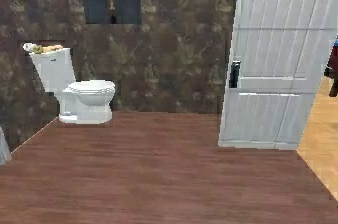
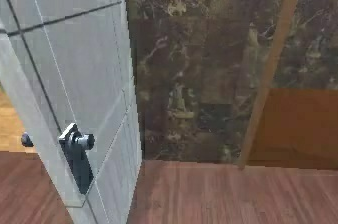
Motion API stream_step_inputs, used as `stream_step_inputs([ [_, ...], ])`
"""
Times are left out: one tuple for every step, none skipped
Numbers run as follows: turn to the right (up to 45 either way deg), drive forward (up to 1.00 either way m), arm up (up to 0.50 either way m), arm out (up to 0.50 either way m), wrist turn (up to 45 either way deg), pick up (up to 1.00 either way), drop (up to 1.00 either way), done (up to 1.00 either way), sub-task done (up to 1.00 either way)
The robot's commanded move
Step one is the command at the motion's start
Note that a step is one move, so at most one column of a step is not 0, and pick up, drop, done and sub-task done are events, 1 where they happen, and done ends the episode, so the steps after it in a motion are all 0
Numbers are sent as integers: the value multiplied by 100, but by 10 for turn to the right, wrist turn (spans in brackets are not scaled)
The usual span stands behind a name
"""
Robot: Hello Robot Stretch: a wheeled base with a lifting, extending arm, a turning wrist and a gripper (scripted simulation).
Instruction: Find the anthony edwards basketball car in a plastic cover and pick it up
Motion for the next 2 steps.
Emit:
stream_step_inputs([
  [0, 65, 0, 0, 0, 0, 0, 0, 0],
  [450, 0, 0, 0, 0, 0, 0, 0, 0],
])
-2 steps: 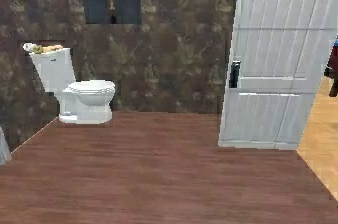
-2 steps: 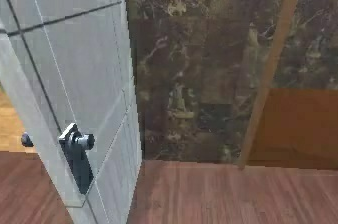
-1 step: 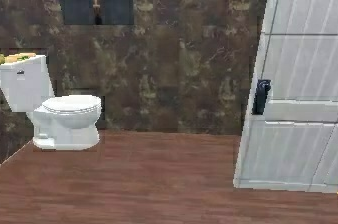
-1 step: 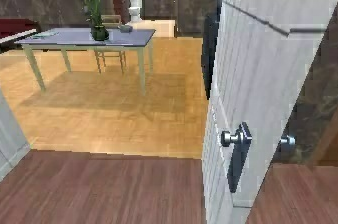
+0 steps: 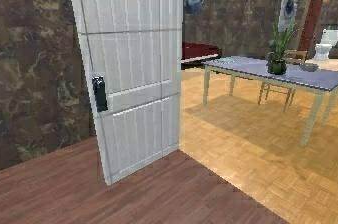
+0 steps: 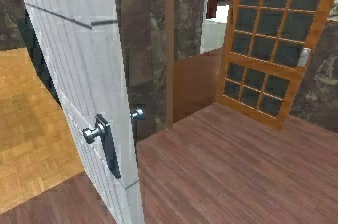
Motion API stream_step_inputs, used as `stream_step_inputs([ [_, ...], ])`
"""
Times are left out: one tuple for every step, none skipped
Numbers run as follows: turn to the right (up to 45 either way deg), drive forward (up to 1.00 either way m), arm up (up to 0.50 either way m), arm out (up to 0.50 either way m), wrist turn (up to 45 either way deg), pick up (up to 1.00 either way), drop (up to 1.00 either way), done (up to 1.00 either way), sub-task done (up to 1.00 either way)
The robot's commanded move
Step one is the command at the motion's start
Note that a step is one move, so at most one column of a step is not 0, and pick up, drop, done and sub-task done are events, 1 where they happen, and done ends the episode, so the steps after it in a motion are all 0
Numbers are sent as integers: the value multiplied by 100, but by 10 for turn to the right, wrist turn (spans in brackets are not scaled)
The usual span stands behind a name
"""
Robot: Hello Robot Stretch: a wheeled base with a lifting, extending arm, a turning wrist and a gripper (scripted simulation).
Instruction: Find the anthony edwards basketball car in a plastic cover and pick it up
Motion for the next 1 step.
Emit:
stream_step_inputs([
  [30, 0, 0, 0, 0, 0, 0, 0, 0],
])
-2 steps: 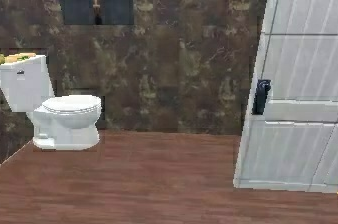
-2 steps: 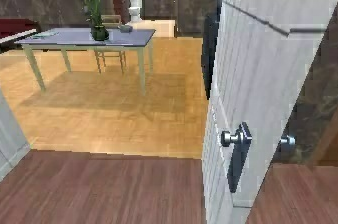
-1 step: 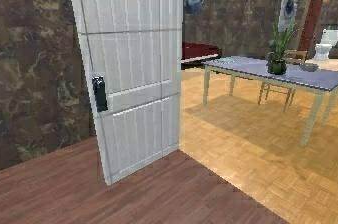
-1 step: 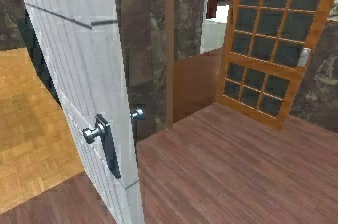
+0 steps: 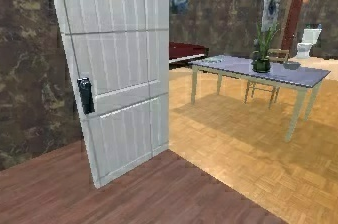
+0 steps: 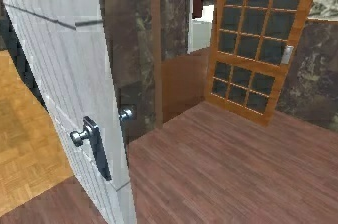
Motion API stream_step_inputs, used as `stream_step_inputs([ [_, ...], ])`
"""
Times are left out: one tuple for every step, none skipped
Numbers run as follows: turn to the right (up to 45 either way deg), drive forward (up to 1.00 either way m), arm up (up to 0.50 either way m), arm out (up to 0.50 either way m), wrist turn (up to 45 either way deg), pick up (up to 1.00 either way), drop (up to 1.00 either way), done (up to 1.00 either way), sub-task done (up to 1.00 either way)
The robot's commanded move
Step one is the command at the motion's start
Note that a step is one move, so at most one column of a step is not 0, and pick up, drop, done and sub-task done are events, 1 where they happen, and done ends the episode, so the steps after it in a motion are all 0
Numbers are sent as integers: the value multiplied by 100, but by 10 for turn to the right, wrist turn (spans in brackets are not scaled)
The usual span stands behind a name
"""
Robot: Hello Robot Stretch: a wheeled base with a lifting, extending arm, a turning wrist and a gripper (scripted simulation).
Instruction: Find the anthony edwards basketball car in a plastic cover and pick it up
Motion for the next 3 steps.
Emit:
stream_step_inputs([
  [0, 40, 0, 0, 0, 0, 0, 0, 0],
  [180, 0, 0, 0, 0, 0, 0, 0, 0],
  [0, 100, 0, 0, 0, 0, 0, 0, 0],
])
